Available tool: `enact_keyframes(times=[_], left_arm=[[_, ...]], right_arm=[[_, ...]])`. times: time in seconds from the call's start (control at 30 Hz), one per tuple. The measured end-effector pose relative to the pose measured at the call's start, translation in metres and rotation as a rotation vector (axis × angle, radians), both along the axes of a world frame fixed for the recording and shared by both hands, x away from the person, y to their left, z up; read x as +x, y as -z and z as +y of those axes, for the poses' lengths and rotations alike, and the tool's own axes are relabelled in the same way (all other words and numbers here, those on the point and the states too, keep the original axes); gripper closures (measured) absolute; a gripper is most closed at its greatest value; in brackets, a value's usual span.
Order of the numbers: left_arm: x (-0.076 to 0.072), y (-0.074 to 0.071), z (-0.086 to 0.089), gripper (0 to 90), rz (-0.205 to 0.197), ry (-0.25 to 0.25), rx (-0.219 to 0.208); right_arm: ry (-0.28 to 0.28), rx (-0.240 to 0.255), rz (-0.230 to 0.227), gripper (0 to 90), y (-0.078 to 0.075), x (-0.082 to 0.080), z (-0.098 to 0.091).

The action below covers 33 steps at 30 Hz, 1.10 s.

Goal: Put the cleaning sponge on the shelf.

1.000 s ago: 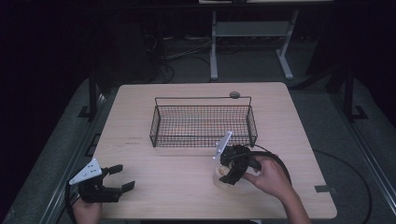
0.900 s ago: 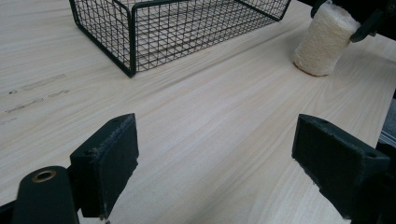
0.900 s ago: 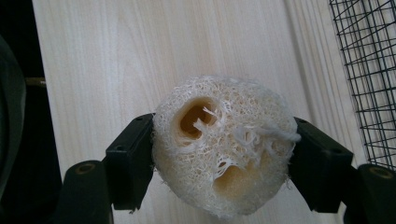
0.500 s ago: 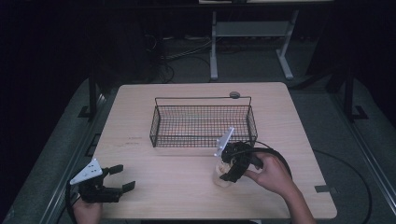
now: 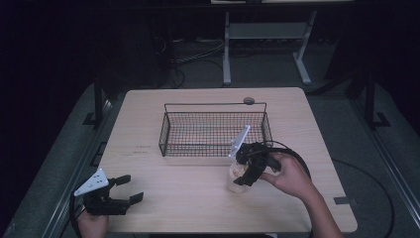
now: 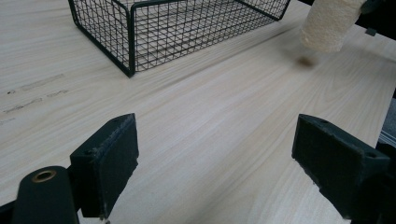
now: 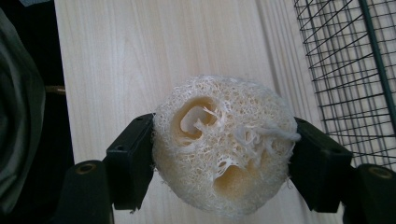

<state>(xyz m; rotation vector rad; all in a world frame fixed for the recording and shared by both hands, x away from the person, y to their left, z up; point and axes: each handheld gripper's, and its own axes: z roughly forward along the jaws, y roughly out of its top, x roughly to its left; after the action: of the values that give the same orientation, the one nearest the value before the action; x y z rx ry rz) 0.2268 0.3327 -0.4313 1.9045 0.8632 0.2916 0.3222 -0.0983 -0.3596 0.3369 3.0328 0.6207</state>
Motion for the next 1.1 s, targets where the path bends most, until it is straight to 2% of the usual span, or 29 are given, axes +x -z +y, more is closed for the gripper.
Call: enact_keyframes(times=[0.13, 0.33, 0.77, 1.1], left_arm=[[0.001, 0.000, 0.000, 13.4, 0.002, 0.002, 0.001], [0.000, 0.000, 0.000, 13.4, 0.001, 0.001, -0.001], [0.001, 0.000, 0.001, 13.4, 0.000, 0.002, -0.001], [0.000, 0.000, 0.001, 13.4, -0.002, -0.001, -0.005]], right_arm=[[-0.004, 0.019, 0.006, 29.8, -0.007, 0.004, 0.001], [-0.010, 0.021, -0.001, 29.8, -0.016, 0.011, 0.004], [-0.009, 0.000, 0.000, 29.7, -0.027, 0.026, 0.011], [-0.018, 0.009, -0.007, 29.7, -0.041, 0.038, 0.018]])
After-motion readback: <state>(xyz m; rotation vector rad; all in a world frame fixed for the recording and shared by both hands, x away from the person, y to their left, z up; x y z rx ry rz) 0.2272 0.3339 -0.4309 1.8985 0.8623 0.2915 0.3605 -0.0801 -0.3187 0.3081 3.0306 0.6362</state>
